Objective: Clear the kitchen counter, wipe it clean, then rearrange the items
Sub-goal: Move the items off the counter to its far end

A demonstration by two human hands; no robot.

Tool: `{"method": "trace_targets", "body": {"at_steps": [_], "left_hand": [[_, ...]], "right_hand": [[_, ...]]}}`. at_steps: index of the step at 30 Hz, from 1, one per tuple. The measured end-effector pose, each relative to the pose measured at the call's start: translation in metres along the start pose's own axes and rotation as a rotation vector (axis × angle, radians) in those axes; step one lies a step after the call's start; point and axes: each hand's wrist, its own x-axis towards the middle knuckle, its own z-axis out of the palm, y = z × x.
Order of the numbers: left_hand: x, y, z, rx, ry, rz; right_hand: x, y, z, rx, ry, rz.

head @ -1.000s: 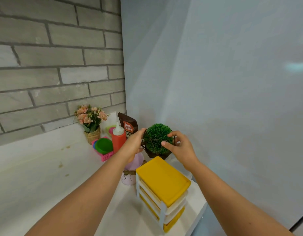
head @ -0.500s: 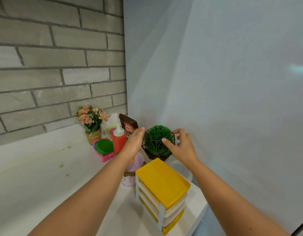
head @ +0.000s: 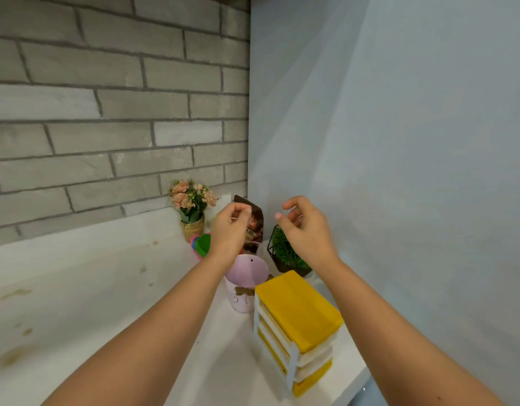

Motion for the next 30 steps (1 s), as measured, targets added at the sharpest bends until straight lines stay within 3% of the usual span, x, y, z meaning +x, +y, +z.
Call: {"method": "trace_targets", "body": {"at_steps": [5, 13, 30], "left_hand": [[-0.01, 0.006, -0.044, -0.053, 0.112, -0.004], [-0.055, 0.001, -0.154, 0.051, 0.301, -0.03], [-0.218, 0.02, -0.529, 0.221, 0.635, -0.073]], "right_hand": [[-0.009, -0.031, 0.033, 0.11, -0.14, -0.06], [-0.062, -0.084, 0.119, 0.178, -0.353, -0.113], [-0.253, -0.345, 0.319, 0.396, -0.69, -0.201]]}}
